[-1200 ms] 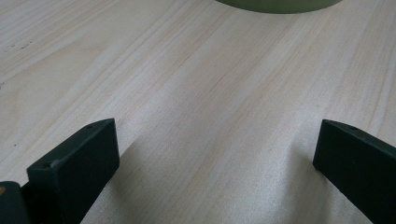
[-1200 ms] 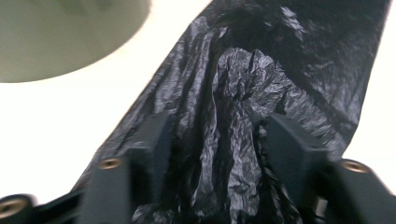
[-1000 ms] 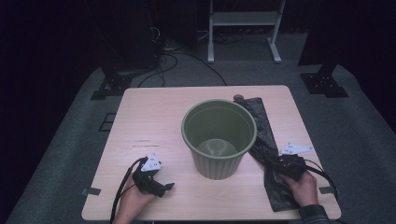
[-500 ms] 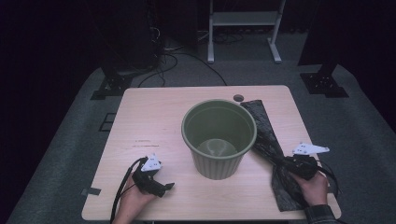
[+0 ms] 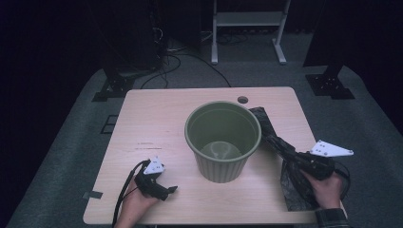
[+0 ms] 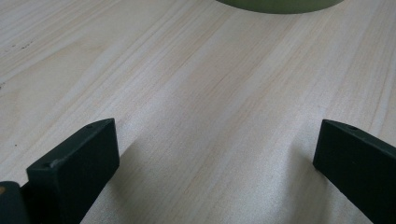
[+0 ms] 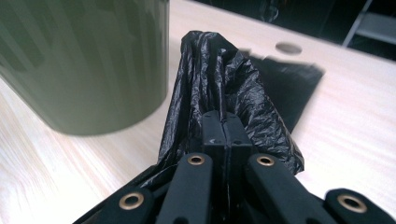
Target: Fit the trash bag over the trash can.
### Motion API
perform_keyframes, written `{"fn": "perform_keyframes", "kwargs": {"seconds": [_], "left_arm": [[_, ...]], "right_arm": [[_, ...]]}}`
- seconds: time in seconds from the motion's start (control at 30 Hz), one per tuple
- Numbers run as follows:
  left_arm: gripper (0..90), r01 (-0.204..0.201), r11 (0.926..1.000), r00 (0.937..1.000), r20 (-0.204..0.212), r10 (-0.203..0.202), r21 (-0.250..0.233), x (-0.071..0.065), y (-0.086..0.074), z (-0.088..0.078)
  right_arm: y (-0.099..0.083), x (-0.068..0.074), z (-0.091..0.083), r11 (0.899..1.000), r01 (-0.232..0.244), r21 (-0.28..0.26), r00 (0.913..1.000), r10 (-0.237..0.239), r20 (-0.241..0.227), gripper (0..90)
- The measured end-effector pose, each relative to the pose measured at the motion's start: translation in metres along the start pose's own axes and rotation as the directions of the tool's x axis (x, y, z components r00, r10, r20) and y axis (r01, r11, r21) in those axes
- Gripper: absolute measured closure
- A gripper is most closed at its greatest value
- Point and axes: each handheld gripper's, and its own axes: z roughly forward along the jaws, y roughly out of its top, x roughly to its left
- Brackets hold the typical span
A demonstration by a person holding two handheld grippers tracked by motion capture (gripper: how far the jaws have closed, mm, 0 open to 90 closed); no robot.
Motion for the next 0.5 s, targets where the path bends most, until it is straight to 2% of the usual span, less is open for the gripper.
{"fn": "perform_keyframes", "kwargs": {"seconds": [0.13,0.33,0.5], "left_arm": [[0.0,0.000,1.0000,1.0000,0.000,0.000,0.000,0.000,0.000,0.000],[0.0,0.000,1.0000,1.0000,0.001,0.000,0.000,0.000,0.000,0.000],[0.0,-0.001,1.0000,1.0000,0.001,0.001,0.000,0.000,0.000,0.000]], "right_arm": [[0.008,-0.003,-0.007,0.999,-0.009,-0.036,0.9998,0.008,-0.021,90.0],[0.023,-0.001,-0.015,0.997,0.018,-0.073,0.9993,-0.020,-0.030,90.0],[0.038,0.000,-0.026,0.991,0.030,-0.130,0.9986,-0.035,-0.040,90.0]]}}
